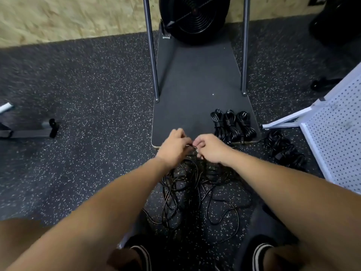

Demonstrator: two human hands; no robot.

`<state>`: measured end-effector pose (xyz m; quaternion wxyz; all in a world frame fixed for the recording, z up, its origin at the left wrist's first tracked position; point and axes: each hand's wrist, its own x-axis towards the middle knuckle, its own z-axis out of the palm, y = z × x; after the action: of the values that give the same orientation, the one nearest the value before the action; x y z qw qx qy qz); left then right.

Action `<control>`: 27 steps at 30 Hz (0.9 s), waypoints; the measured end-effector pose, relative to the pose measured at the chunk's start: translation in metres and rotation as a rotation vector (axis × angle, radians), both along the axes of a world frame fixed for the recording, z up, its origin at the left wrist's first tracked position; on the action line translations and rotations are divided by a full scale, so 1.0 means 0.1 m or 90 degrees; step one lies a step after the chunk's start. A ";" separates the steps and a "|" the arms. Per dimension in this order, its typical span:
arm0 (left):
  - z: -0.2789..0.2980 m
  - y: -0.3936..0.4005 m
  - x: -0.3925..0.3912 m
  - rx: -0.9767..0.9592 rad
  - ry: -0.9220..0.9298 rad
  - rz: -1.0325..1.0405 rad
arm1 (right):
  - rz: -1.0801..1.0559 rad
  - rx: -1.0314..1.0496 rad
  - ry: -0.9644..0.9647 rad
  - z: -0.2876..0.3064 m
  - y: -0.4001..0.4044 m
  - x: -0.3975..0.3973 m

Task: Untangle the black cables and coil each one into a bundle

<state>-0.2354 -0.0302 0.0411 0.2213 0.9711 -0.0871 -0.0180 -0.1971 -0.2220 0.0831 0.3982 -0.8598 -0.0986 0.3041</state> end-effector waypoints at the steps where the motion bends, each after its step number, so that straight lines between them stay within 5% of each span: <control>1: 0.22 0.06 0.07 0.006 -0.030 -0.019 | 0.006 0.022 -0.016 0.23 -0.01 0.06; 14: 2.57 0.23 0.26 -0.162 -0.104 0.029 | 0.037 0.140 -0.196 2.18 -0.19 0.16; 17: 2.70 0.15 0.26 -0.358 -0.095 0.068 | -0.057 0.236 -0.214 2.44 -0.20 0.23; 20: 2.65 0.02 0.16 -0.557 0.072 0.068 | -0.157 0.359 -0.215 2.64 -0.19 0.31; 23: 2.42 -0.09 0.09 -0.545 0.212 0.006 | -0.228 0.451 -0.182 2.79 -0.18 0.42; 27: 2.19 -0.22 0.15 -0.472 0.230 -0.028 | -0.259 0.536 -0.129 2.87 -0.08 0.55</control>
<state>-0.2203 -0.0522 0.2597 0.5677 0.8046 -0.0678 -0.1604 -0.1420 -0.2304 0.3702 0.7518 -0.6508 -0.0816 0.0681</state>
